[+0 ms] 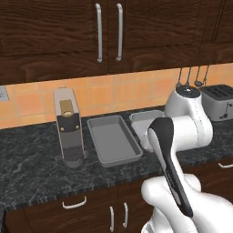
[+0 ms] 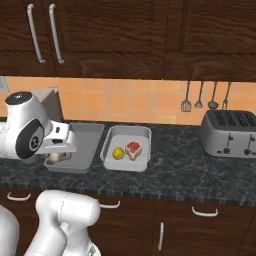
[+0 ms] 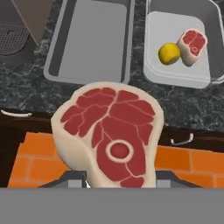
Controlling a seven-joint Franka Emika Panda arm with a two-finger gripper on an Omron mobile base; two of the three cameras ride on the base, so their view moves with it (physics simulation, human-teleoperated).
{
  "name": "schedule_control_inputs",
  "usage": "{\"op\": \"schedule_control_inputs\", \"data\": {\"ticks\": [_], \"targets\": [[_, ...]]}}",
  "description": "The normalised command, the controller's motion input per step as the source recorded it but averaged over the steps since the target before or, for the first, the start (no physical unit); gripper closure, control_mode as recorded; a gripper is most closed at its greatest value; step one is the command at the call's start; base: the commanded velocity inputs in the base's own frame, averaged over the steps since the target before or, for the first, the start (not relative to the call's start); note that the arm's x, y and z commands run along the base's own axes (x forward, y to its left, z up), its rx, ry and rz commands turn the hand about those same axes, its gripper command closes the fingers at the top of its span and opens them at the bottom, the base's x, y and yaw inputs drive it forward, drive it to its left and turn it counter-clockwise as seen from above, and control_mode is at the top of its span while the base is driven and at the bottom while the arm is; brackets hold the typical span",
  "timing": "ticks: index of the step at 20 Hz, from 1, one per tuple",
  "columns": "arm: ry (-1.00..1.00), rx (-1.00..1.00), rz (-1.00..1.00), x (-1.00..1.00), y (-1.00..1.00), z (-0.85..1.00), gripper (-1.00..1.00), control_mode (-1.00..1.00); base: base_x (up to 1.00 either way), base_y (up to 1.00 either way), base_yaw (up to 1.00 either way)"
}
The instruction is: Place one lemon and one steak in each tupperware on the nearby counter, to pack two identical lunches.
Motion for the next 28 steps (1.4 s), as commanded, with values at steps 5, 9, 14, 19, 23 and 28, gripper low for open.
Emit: {"op": "schedule_control_inputs", "data": {"ticks": [5, 9, 14, 19, 23, 28], "targets": [[0.00, 0.00, -0.01, 1.00, 0.15, -0.06, 1.00, -1.00, 0.00, 0.00, 0.00], [0.00, 0.00, 0.00, 1.00, 0.26, -0.49, 1.00, -1.00, 0.00, 0.00, 0.00], [0.00, 0.00, 0.00, 0.98, 0.38, -0.82, 1.00, -1.00, 0.00, 0.00, 0.00], [0.00, 0.00, 0.00, 0.95, 0.20, -0.64, 1.00, -1.00, 0.00, 0.00, 0.00], [0.10, 0.00, 0.00, 0.71, 0.00, -0.01, 1.00, -1.00, 0.00, 0.00, 0.00], [0.20, 0.00, 0.00, 0.56, 0.00, 0.00, 1.00, -1.00, 0.00, 0.00, 0.00]]}}
